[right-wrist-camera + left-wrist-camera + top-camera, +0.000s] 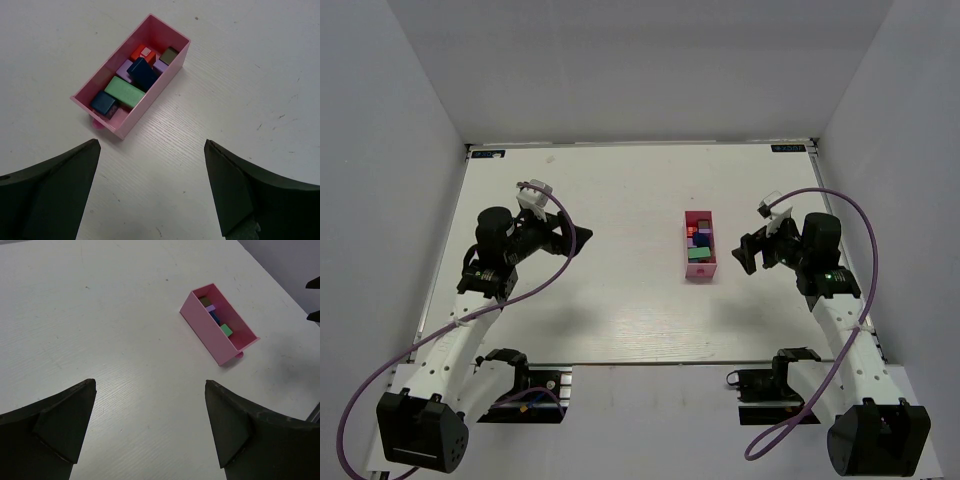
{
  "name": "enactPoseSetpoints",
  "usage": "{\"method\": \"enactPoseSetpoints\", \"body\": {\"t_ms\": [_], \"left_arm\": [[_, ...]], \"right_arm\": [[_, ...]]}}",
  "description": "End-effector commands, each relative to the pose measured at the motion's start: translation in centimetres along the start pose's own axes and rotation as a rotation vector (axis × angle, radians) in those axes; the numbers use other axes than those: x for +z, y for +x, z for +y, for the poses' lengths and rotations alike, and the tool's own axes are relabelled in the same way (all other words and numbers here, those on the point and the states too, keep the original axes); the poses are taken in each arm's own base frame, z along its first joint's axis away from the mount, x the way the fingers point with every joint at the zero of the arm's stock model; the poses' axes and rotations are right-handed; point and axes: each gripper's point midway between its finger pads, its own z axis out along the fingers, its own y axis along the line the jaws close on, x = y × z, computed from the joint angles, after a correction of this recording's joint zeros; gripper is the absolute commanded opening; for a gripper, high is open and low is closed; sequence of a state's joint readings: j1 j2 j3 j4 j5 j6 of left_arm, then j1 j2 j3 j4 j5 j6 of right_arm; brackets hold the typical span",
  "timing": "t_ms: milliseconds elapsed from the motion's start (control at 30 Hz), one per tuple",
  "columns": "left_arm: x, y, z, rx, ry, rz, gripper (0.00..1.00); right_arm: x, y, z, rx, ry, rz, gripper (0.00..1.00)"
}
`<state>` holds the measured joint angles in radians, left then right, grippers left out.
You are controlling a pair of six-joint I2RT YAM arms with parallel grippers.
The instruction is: Build the wood block tower
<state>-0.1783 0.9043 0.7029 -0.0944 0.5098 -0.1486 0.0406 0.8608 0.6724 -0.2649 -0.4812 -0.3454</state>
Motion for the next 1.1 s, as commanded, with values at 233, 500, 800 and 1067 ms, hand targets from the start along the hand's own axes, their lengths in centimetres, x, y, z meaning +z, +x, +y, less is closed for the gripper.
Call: {"method": "enactPoseSetpoints", "body": {"t_ms": [233, 500, 800, 1067], "left_arm": [[-0.5, -2.6, -1.1, 0.031, 0.035, -0.063, 0.99], [-0.5, -2.6, -1.1, 0.031, 0.035, -0.063, 0.99], [-0.3, -2.8, -1.3, 0.025, 0.049, -0.071, 0.28], [-0.4, -2.9, -1.0, 0.005, 0.023, -0.075, 0.97]], "right_arm": [[0.2, -0.5, 0.2, -0.026, -0.027, -0.018, 0.90], [-0.1, 0.9, 2.5, -0.129, -0.173, 0.015, 0.90], [0.7, 0.1, 3.3, -0.080, -0.204, 0.004, 0.51], [4.4, -1.1, 2.8, -0.057, -0.194, 0.085, 0.61]]}}
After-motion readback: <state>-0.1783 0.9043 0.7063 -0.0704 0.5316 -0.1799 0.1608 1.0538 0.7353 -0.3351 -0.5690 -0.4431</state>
